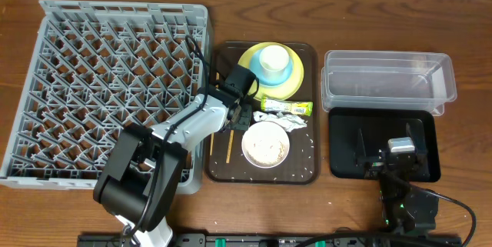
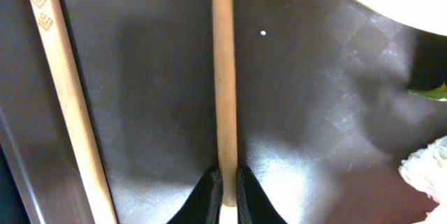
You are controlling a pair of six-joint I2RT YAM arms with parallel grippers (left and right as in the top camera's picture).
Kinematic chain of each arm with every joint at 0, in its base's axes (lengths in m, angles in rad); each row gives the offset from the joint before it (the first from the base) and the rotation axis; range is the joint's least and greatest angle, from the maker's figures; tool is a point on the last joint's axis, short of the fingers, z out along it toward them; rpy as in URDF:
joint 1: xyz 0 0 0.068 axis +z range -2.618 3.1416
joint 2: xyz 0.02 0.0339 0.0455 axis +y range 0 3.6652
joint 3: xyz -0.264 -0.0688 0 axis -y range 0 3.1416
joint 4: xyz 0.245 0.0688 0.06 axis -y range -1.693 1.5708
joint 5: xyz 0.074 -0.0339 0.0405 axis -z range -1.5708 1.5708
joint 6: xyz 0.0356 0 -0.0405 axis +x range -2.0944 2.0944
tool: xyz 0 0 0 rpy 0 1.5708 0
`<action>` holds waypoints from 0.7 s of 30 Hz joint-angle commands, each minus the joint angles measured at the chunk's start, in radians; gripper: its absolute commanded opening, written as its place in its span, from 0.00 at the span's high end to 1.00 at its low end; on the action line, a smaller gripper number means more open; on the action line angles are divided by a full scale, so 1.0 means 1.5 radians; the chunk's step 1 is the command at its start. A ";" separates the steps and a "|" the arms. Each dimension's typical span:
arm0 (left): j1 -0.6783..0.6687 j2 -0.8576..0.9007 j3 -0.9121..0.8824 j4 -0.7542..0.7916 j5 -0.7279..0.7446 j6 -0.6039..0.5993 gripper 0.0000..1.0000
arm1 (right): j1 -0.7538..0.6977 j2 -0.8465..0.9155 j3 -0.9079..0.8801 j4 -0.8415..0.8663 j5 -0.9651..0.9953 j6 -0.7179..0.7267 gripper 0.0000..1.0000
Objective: Sort waste into correct bins and load items into the dishwasher
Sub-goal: 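Carry the chopstick left and insert it upright into the rack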
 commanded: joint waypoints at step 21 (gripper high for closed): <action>0.000 -0.206 0.008 -0.072 -0.133 -0.014 0.92 | 0.004 -0.004 -0.001 -0.003 -0.001 -0.007 0.01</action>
